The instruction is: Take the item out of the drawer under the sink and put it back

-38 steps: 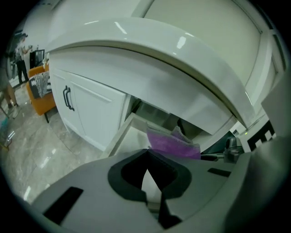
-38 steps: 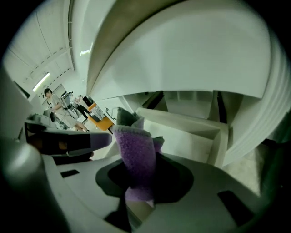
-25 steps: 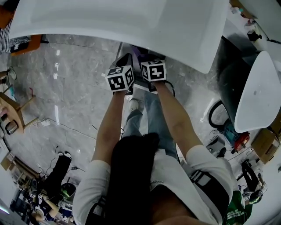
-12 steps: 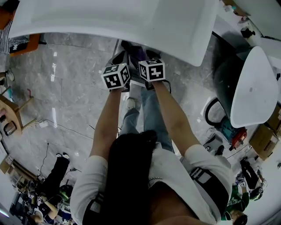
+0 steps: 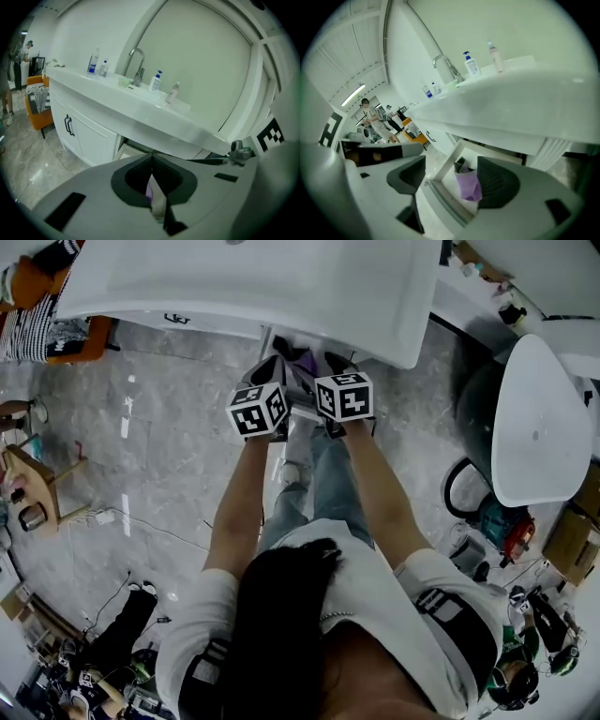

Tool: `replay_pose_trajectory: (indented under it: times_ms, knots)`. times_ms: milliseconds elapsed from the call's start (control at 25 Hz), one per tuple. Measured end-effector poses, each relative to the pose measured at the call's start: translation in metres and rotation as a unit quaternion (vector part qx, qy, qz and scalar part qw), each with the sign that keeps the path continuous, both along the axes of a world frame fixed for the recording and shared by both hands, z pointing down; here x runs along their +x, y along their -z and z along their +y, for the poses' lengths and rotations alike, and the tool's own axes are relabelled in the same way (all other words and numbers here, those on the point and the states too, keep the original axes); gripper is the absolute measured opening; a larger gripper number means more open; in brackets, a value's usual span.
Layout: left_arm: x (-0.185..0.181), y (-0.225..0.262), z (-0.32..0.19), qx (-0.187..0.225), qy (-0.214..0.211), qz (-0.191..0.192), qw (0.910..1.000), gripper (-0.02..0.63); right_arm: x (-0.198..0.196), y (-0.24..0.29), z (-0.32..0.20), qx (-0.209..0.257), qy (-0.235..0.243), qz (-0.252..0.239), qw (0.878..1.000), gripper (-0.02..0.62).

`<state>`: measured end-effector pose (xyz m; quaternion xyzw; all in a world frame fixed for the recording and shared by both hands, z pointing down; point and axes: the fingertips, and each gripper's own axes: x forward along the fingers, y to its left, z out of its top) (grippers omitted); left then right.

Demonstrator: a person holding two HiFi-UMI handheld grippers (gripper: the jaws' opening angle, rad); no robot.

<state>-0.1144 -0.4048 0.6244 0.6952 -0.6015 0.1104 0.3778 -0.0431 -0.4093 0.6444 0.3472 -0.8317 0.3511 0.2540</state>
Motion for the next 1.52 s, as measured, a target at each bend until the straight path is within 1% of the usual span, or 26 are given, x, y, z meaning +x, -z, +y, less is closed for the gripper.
replay_pose_trajectory:
  times_ms: [80, 200, 320, 400, 480, 560, 760, 800, 840, 960, 1040, 1160, 1360, 1520]
  knots:
    - [0.001, 0.019, 0.005, 0.015, -0.005, 0.003, 0.9999, 0.005, -0.003, 0.016, 0.004, 0.004, 0.004, -0.01, 1.0, 0.336]
    - [0.003, 0.042, 0.018, 0.035, -0.017, -0.01, 0.9992, 0.003, -0.006, 0.036, 0.016, 0.014, 0.007, -0.013, 1.0, 0.336]
    - [0.003, 0.073, 0.022, 0.063, -0.033, -0.019, 0.9973, 0.005, -0.01, 0.063, 0.022, 0.039, 0.005, -0.018, 0.999, 0.334]
    - [0.005, 0.092, 0.029, 0.083, -0.035, -0.017, 0.9958, 0.005, -0.007, 0.078, 0.031, 0.049, 0.002, -0.023, 0.999, 0.331]
    - [0.003, 0.104, 0.038, 0.094, -0.028, -0.014, 0.9951, 0.005, -0.004, 0.09, 0.04, 0.054, -0.004, -0.03, 0.998, 0.304]
    - [0.001, 0.116, 0.045, 0.103, -0.024, -0.012, 0.9943, 0.005, 0.001, 0.106, 0.044, 0.073, -0.012, -0.03, 0.997, 0.226]
    - [0.004, 0.139, 0.061, 0.124, -0.029, -0.007, 0.9918, 0.005, 0.009, 0.139, 0.055, 0.118, -0.021, -0.026, 0.992, 0.156]
    - [0.005, 0.143, 0.064, 0.127, -0.032, -0.007, 0.9913, 0.005, 0.009, 0.146, 0.056, 0.128, -0.022, -0.023, 0.991, 0.128]
    - [0.007, 0.147, 0.068, 0.129, -0.034, -0.007, 0.991, 0.005, 0.009, 0.152, 0.059, 0.137, -0.02, -0.018, 0.99, 0.097]
    - [0.012, 0.156, 0.079, 0.134, -0.041, -0.014, 0.99, 0.004, 0.007, 0.164, 0.071, 0.153, -0.009, -0.017, 0.988, 0.056]
    - [0.015, 0.162, 0.083, 0.14, -0.047, -0.015, 0.9888, 0.005, 0.008, 0.172, 0.075, 0.162, -0.011, -0.026, 0.986, 0.043]
    - [0.011, 0.169, 0.092, 0.148, -0.049, -0.013, 0.9876, 0.005, 0.005, 0.182, 0.083, 0.179, -0.015, -0.02, 0.983, 0.017]
    - [0.007, 0.178, 0.099, 0.163, -0.048, -0.008, 0.9855, 0.005, 0.003, 0.193, 0.091, 0.201, -0.024, -0.009, 0.979, 0.015]
    - [0.012, 0.174, 0.101, 0.159, -0.049, -0.013, 0.986, 0.003, 0.004, 0.19, 0.097, 0.2, -0.022, -0.002, 0.98, 0.015]
